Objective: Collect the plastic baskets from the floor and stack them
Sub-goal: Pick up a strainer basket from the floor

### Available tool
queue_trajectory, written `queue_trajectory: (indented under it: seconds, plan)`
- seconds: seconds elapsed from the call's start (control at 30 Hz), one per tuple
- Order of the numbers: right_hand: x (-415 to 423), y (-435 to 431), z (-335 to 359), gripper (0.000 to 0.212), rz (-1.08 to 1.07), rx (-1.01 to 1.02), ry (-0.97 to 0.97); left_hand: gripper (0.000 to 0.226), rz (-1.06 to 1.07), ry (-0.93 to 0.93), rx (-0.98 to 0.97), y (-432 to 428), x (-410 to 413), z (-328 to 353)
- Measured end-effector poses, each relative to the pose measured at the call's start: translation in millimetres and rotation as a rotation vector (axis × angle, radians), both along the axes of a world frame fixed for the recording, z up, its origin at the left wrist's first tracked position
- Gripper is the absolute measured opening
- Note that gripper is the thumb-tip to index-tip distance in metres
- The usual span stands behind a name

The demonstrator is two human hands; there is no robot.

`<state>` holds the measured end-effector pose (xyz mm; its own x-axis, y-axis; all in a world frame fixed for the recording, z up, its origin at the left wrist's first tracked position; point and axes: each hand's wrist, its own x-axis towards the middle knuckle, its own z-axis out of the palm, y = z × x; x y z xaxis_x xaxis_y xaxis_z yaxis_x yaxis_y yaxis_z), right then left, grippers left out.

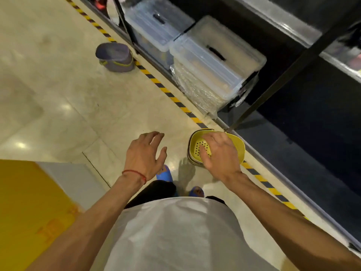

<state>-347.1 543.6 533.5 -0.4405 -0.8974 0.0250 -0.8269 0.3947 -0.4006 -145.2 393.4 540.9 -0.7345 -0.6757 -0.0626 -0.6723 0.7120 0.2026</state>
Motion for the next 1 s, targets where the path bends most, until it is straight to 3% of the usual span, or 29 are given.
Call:
queue_trajectory:
  seconds: [0.3, 0.73, 1.0]
  plan:
    - [42.2, -111.8, 36.3, 0.031, 0.159, -0.116, 0.082, 0.047, 0.077, 0.057, -0.061, -81.2, 40.1, 28.9]
    - [122.3, -354.5, 69.3, 0.031, 0.112, -0.150, 0.162, 0.048, 0.095, 0.069, -0.105, -331.3, 136.6, 63.7]
    - [128.6, -501.6, 72.0, 0.032, 0.103, -0.149, 0.153, 0.045, 0.153, 0.067, -0.127, -469.4, 145.9, 60.2]
